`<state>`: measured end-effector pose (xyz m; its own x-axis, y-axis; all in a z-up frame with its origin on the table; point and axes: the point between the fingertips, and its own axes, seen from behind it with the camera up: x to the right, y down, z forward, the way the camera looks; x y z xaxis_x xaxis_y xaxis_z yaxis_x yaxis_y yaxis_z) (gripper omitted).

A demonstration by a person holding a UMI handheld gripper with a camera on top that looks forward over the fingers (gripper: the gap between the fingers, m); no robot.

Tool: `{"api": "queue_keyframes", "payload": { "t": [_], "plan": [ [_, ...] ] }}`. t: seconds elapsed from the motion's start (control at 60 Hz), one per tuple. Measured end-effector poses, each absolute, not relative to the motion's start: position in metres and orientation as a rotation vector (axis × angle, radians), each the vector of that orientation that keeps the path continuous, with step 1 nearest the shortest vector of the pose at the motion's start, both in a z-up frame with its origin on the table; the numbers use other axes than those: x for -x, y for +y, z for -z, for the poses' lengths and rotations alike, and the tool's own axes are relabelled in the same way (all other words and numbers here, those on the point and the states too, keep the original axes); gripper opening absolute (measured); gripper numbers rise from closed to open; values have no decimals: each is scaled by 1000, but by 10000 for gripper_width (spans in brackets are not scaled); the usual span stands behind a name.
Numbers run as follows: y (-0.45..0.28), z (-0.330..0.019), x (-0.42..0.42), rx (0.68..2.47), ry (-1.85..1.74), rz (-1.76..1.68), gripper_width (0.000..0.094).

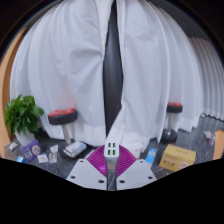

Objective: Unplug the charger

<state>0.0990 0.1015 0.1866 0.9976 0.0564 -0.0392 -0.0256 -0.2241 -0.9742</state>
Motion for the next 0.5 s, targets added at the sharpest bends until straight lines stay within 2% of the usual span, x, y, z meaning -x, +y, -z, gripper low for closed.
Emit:
{"api": "queue_keyframes", "payload": {
  "t": [0.117, 0.217, 0.367, 0.417, 0.5],
  "plan": [
    [92, -77, -118, 1989, -2, -95, 119],
    [87, -24, -118, 2104, 16, -135, 152],
    [87, 0, -130, 2137, 52, -138, 232],
    [87, -1, -137, 2130, 47, -102, 331],
    [84, -2, -154, 2142, 33, -19, 560]
  ]
}}
